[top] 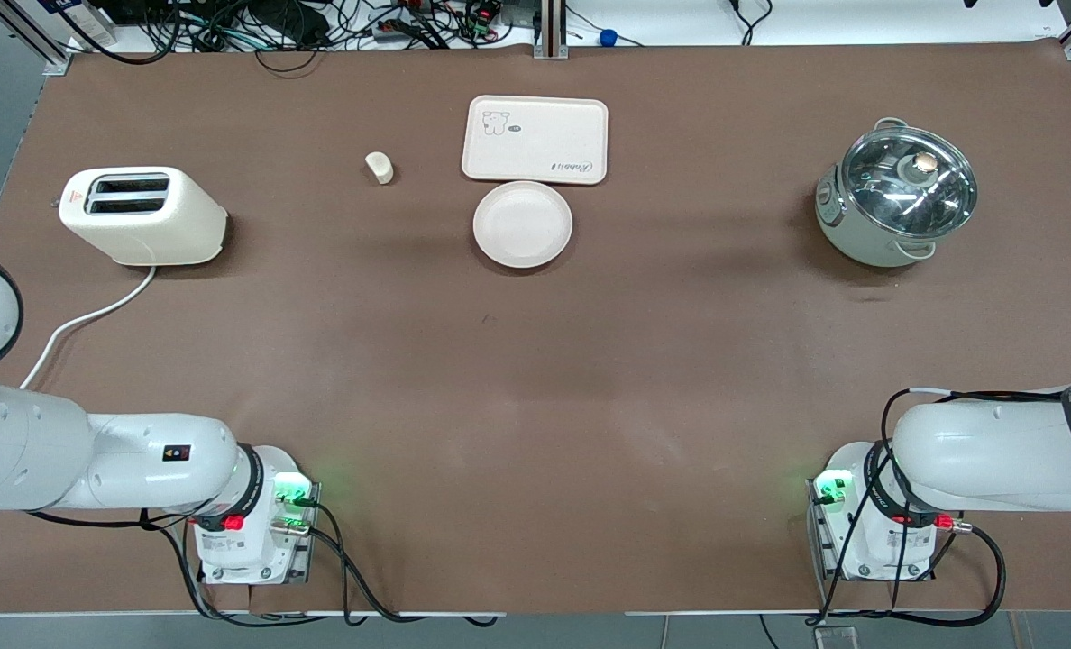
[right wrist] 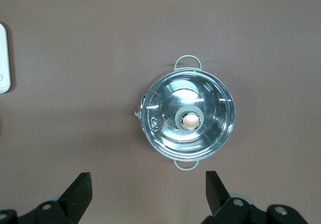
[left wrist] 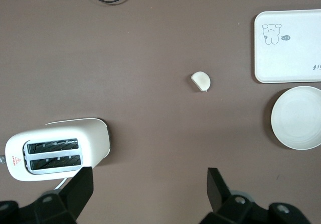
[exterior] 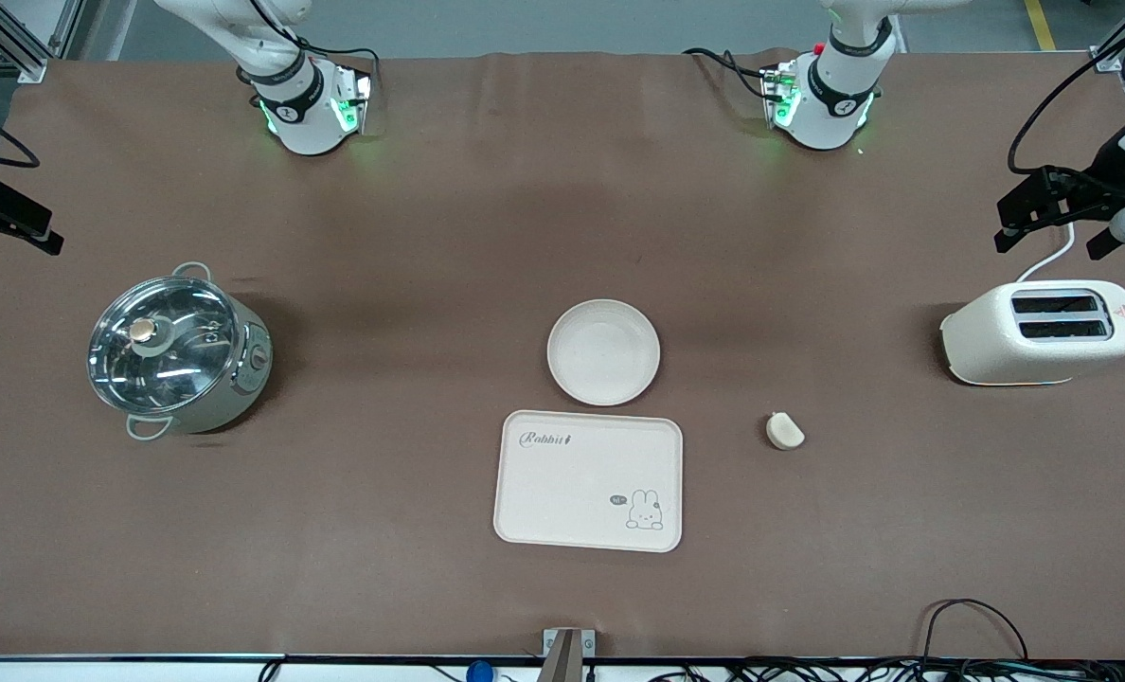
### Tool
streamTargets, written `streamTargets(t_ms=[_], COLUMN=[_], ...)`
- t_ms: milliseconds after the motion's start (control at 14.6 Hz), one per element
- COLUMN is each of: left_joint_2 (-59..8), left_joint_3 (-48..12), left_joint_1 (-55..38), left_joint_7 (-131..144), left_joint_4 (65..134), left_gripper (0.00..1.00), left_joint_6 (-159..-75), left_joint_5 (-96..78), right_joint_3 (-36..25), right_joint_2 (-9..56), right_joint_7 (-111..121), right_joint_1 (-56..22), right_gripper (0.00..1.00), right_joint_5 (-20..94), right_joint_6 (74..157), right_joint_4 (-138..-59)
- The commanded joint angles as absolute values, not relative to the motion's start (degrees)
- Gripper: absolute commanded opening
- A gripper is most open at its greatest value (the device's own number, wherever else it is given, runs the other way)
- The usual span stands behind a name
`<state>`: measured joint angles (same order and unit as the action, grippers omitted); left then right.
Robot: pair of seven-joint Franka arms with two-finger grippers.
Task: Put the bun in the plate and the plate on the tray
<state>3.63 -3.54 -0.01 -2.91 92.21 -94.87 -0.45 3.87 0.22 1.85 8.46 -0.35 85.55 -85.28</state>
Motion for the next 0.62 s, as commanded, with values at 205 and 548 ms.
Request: streamTargets(t_ms=[205,548], left_joint_2=[2.4,-4.1], left_joint_3=[-3.7,-3.7], left_joint_1=[-0.4,1.5], left_joint_7=[-3.1,-4.0], left_joint_4=[90.2,92.4], left_gripper=[1.00,1.00], left_joint_6=[-93.2,-93.3], left_joint_5=[-0.4,-1.1], right_joint_3=[4.4,4.6], right_joint_2=[-0.1,5.2], right_joint_7=[2.8,2.6], right_joint_1=[9.8,8.6], right_gripper=[1.00,1.00], right_joint_5=[0.3,6.9], right_joint_6=[85.1,86.8], right_joint_4=[-85.4,-87.7])
